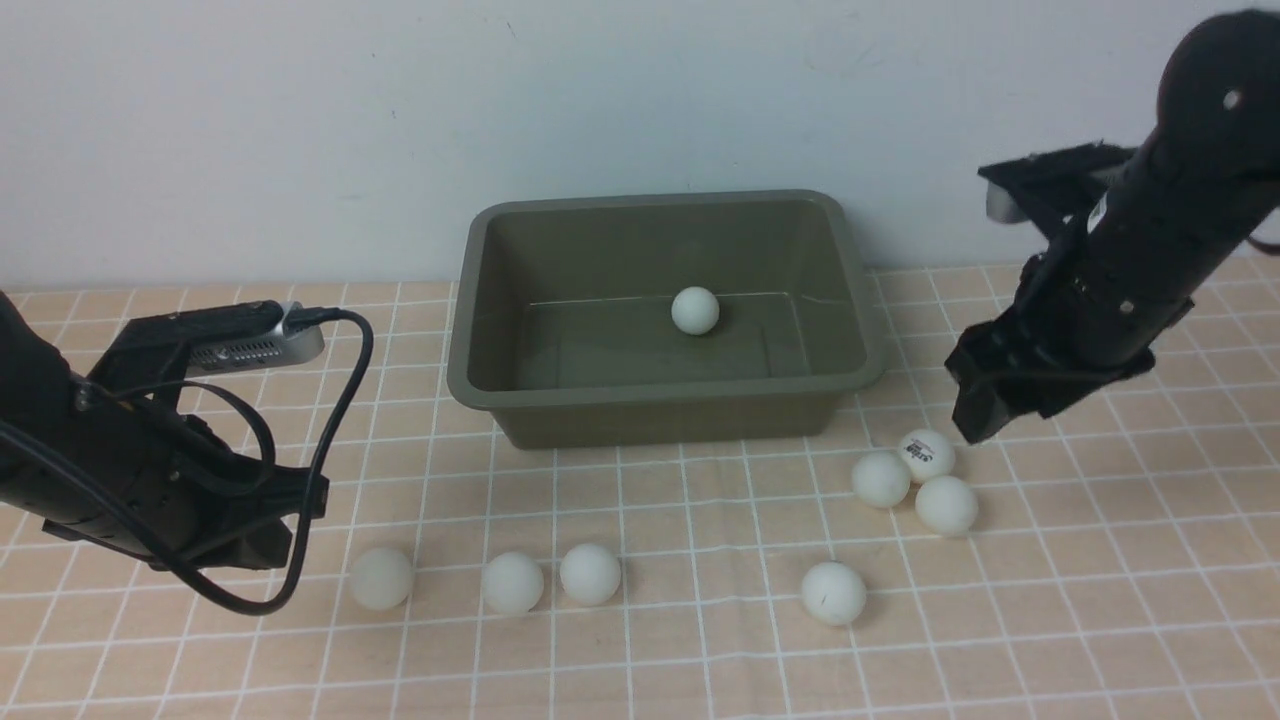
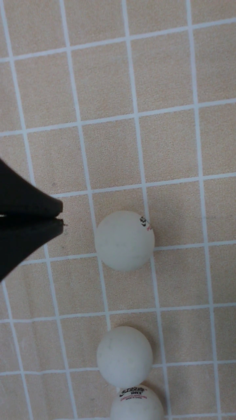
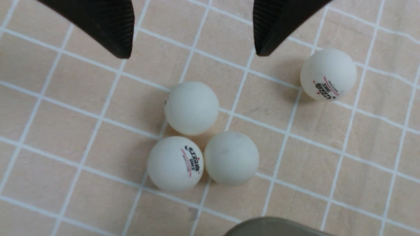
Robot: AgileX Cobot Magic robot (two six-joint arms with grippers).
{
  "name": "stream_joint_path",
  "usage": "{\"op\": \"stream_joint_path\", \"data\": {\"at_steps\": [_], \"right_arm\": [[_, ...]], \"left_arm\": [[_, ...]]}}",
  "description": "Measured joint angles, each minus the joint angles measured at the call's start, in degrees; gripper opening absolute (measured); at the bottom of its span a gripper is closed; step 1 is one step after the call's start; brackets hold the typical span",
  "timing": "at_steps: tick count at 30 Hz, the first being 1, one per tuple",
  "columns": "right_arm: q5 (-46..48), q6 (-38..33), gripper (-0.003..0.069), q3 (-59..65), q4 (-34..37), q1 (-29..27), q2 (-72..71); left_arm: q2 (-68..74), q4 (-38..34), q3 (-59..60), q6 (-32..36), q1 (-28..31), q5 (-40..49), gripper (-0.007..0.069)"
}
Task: Put the table tennis balls into the box on the light coffee tablecloth.
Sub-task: 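Reach for and grasp a ping pong ball on the table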
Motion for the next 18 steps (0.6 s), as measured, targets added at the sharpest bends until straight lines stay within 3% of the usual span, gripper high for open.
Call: {"op": "stream_joint_path", "data": {"at_steps": [8, 18], "right_arm": [[-6.62, -2.78, 0.0446, 2.59, 1.29, 0.00, 4.56], [-7.73, -4.96, 0.0446, 2.59, 1.69, 0.00, 10.47]], "left_arm": [[0.00, 0.00, 0.00, 0.00, 0.00, 0.77, -0.0055], [0.00, 0.00, 0.00, 0.03, 0.00, 0.83, -0.0055]]}}
